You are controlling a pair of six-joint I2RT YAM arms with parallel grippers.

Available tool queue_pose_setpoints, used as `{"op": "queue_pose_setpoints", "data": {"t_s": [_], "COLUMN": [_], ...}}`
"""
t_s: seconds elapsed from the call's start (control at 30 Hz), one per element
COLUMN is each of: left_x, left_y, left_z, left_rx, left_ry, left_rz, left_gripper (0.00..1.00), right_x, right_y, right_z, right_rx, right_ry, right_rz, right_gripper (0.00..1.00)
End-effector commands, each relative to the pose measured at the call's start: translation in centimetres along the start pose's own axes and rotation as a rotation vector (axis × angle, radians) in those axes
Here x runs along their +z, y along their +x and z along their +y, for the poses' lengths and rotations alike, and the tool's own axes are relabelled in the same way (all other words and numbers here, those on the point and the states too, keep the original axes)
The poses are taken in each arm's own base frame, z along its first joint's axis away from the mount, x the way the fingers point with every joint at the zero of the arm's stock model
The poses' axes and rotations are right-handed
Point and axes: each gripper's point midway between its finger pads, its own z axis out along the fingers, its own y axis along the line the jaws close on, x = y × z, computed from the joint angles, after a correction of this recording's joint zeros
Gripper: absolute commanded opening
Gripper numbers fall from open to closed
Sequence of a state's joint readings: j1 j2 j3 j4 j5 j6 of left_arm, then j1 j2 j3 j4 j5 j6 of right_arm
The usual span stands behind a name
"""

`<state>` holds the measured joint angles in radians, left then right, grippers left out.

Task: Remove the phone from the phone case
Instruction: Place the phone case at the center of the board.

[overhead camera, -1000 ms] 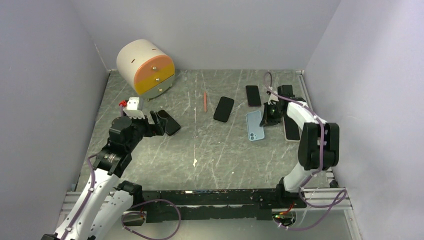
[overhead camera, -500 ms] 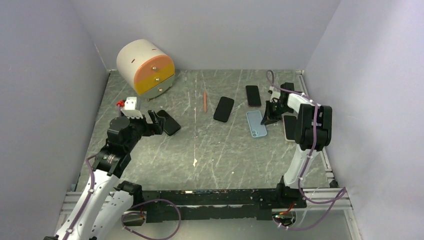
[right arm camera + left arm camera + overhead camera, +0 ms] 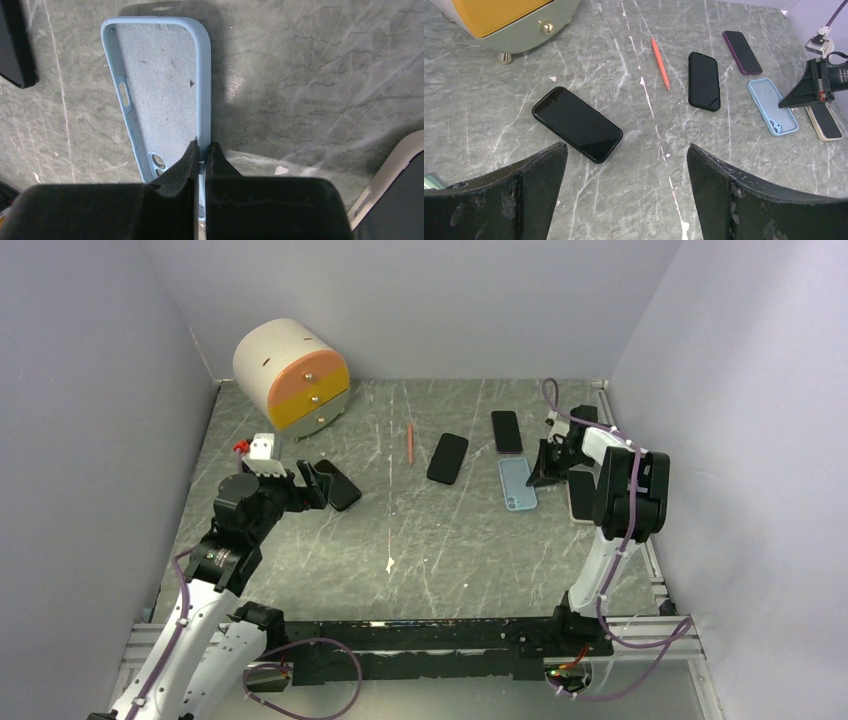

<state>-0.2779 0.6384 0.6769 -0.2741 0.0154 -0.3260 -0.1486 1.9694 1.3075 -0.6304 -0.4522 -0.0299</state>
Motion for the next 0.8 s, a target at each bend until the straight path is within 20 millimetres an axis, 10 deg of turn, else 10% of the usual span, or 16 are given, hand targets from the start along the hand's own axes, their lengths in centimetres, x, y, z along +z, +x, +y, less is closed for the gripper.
{"op": "queue_pose_setpoints", "data": {"t_s": [0.0, 0.5, 0.77], "left_x": [0.0, -0.5, -1.2], "left_y": [-1.3, -1.7, -2.3], "left_z": [-0.6, -0.7, -0.9], "left_rx": [0.019, 0.018, 0.017], "left_ry": [0.035, 0.042, 0.05], "left_rz": [-0.052, -0.072, -0.104], "left_gripper": [0.93, 0.93, 0.93], "right_x": [0.2, -4.5, -8.8], "right_y": [-1.9, -3.4, -2.9], "right_z": [-2.4, -2.7, -8.3], "right_rx": [-0.017, -0.072, 0.052], "right_ry": [0.09, 0.225, 0.487], "right_rz": [-0.057, -0.141, -0.212], "right_gripper": [0.02, 0.56, 0.7]}}
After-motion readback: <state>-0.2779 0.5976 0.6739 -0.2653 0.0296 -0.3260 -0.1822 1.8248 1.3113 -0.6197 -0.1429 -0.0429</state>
